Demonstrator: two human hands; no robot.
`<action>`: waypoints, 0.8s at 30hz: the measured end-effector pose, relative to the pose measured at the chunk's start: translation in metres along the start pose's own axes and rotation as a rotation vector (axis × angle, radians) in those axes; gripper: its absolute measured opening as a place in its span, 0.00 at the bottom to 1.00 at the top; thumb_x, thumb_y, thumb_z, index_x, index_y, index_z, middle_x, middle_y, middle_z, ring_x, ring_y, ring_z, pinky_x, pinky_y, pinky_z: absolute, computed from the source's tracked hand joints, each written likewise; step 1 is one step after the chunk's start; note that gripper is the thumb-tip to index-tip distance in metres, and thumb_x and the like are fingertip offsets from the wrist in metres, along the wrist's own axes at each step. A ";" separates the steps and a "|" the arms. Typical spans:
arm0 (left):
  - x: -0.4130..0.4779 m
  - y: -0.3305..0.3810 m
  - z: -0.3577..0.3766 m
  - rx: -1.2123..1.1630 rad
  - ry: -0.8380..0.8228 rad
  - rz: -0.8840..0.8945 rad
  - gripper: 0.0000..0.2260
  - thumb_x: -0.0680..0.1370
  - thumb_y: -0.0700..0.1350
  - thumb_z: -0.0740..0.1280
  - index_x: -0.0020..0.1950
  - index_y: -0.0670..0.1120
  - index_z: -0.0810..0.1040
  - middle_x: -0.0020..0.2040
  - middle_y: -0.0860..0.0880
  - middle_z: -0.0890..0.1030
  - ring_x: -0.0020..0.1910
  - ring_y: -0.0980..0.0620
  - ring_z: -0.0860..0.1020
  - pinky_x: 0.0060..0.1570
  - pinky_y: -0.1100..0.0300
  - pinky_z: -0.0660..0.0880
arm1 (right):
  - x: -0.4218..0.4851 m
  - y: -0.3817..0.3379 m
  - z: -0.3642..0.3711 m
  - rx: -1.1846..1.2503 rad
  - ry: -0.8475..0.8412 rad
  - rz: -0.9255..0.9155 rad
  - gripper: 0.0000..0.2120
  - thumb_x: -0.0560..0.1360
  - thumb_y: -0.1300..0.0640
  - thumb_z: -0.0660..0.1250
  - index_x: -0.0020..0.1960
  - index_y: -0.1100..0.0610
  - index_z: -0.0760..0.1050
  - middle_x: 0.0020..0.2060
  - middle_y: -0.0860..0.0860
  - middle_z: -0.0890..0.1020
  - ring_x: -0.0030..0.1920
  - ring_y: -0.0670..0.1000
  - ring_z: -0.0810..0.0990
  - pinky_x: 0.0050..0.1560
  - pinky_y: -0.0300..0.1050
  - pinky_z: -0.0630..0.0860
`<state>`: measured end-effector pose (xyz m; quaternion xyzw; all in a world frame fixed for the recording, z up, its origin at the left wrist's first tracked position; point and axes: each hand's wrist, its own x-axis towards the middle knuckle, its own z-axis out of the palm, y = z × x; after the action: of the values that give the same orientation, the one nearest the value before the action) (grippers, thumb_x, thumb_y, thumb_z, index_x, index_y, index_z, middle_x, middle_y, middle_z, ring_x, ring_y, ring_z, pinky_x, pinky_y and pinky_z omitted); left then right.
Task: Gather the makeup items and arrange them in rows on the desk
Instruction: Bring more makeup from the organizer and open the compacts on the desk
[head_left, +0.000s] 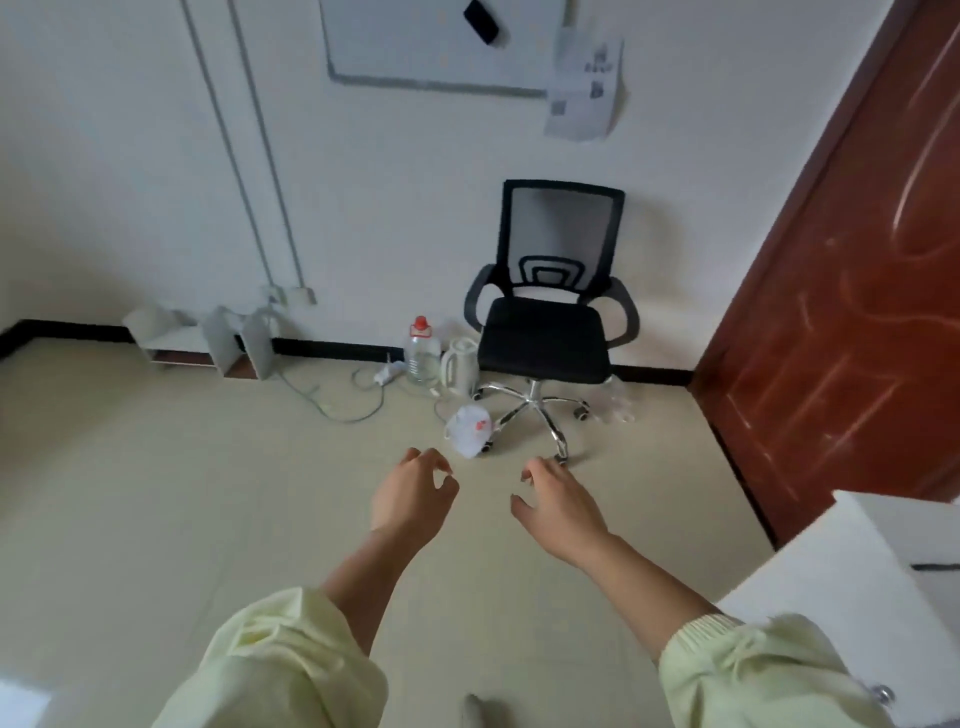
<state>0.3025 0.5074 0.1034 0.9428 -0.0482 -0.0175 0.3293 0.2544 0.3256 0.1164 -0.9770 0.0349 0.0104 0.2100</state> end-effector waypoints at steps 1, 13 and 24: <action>0.009 -0.016 -0.015 0.013 0.026 -0.032 0.07 0.76 0.48 0.65 0.52 0.51 0.79 0.55 0.51 0.77 0.49 0.50 0.79 0.47 0.56 0.77 | 0.021 -0.017 0.007 -0.008 -0.020 -0.046 0.16 0.78 0.49 0.62 0.61 0.57 0.69 0.60 0.51 0.74 0.60 0.53 0.73 0.57 0.48 0.71; 0.155 -0.177 -0.175 0.192 0.254 -0.350 0.12 0.78 0.49 0.63 0.60 0.50 0.76 0.59 0.49 0.75 0.50 0.48 0.77 0.42 0.60 0.70 | 0.266 -0.237 0.082 -0.191 -0.261 -0.492 0.20 0.78 0.46 0.58 0.66 0.54 0.64 0.63 0.52 0.70 0.63 0.54 0.68 0.60 0.51 0.67; 0.256 -0.338 -0.334 0.349 0.435 -0.507 0.13 0.78 0.49 0.61 0.61 0.49 0.75 0.59 0.49 0.74 0.58 0.49 0.73 0.49 0.58 0.71 | 0.425 -0.469 0.153 -0.230 -0.308 -0.774 0.20 0.78 0.48 0.58 0.67 0.54 0.64 0.65 0.52 0.69 0.64 0.55 0.67 0.60 0.52 0.67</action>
<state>0.6061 0.9510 0.1537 0.9485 0.2553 0.1110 0.1512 0.7119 0.7882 0.1538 -0.9221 -0.3673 0.0804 0.0907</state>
